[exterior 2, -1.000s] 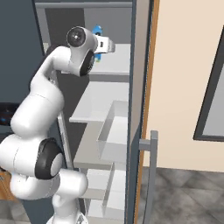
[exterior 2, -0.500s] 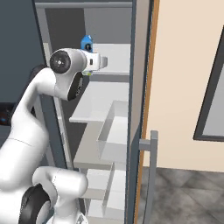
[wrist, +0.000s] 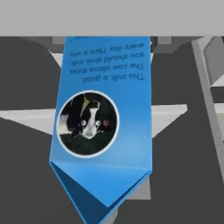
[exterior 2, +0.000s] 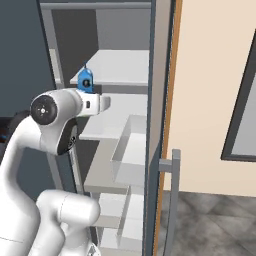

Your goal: Take a sugar cube from the saucer and place it inside the coffee. Then, grab milk from the fridge and place it next to the coffee on the counter to sweeten the coffee.

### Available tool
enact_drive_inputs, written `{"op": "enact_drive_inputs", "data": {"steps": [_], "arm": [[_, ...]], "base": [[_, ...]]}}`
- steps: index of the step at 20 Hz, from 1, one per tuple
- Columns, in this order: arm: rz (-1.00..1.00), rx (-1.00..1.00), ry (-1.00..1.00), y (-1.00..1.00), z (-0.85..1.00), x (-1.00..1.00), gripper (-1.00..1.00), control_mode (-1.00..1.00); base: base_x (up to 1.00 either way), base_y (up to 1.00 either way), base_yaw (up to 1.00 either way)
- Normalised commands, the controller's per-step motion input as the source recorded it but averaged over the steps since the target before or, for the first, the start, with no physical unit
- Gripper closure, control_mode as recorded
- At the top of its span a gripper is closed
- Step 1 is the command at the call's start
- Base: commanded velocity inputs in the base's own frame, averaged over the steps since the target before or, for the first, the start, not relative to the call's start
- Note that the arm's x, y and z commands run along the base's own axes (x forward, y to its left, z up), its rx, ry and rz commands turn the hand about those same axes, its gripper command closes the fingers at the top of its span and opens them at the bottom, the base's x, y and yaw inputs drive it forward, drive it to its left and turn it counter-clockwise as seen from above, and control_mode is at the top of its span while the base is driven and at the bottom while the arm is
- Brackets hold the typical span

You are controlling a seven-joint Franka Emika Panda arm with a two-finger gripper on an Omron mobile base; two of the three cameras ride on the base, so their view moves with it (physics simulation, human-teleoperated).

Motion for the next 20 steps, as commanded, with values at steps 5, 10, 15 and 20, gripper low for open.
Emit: {"op": "enact_drive_inputs", "data": {"steps": [5, 10, 15, 20], "arm": [[0.0, 0.0, 0.13, 0.04, -0.41, -0.8, 1.0, 1.0], [0.0, 0.0, 0.0, 0.0, 0.0, 0.0, 1.0, 1.0], [0.0, 0.0, 0.0, 0.0, 0.0, 0.0, 1.0, 1.0], [0.0, 0.0, 0.0, 0.0, 0.0, 0.0, 1.0, 1.0]], "base": [[-0.2, 0.01, 0.0], [-0.98, 0.36, 0.39], [-0.48, 0.78, 0.91], [-0.38, 0.72, 0.96]]}}
